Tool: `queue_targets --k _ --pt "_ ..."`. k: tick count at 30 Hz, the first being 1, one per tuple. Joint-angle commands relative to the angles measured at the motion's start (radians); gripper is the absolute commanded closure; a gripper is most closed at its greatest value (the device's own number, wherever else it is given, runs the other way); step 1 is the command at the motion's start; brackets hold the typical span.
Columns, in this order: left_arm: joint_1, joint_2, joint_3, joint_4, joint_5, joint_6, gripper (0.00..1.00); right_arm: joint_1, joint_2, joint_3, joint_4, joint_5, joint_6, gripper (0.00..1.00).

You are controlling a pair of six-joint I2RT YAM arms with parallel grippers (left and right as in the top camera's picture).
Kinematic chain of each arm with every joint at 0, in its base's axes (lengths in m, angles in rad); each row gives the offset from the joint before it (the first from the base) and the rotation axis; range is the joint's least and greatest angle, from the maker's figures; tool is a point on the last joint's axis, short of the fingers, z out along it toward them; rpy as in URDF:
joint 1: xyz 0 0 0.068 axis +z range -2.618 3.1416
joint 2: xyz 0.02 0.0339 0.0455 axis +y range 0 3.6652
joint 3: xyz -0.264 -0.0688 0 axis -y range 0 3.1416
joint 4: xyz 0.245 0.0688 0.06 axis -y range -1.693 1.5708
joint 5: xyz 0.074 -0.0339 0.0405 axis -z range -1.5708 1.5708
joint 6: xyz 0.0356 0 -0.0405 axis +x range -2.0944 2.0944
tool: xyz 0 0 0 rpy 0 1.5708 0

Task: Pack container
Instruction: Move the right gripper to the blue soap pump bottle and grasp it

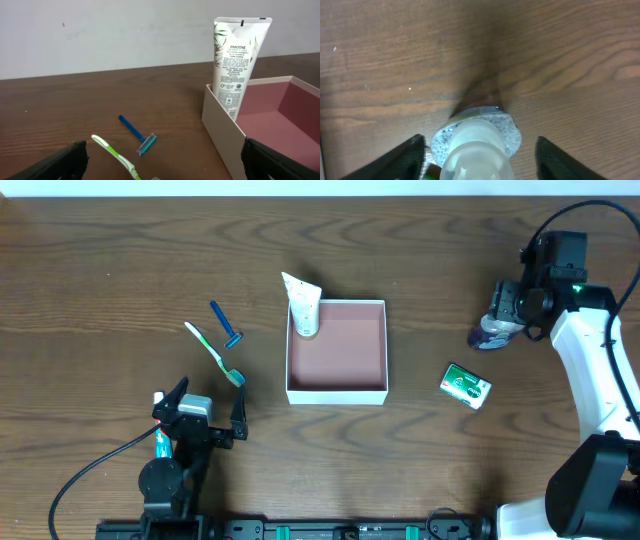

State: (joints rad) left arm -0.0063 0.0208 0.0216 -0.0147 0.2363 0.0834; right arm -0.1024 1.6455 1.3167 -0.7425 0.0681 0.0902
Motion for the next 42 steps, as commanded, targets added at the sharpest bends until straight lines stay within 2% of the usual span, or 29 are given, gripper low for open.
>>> queue_targets --k 1,14,20,26,42 --pt "0.006 0.002 -0.018 -0.034 0.014 0.01 0.02 -0.009 0.011 0.003 0.001 0.013 0.01 0.38" --pt "0.006 0.002 -0.018 -0.034 0.014 0.01 0.02 -0.009 0.012 0.003 -0.01 0.01 0.01 0.78" --pt "0.006 0.002 -0.018 -0.034 0.014 0.01 0.02 -0.008 0.012 0.003 -0.022 -0.003 0.01 0.85" --pt "0.006 0.002 -0.018 -0.034 0.014 0.01 0.02 -0.008 0.012 0.003 -0.019 -0.014 0.01 0.99" --pt "0.006 0.002 -0.018 -0.034 0.014 0.01 0.02 -0.008 0.01 0.004 0.006 -0.033 -0.021 0.99"
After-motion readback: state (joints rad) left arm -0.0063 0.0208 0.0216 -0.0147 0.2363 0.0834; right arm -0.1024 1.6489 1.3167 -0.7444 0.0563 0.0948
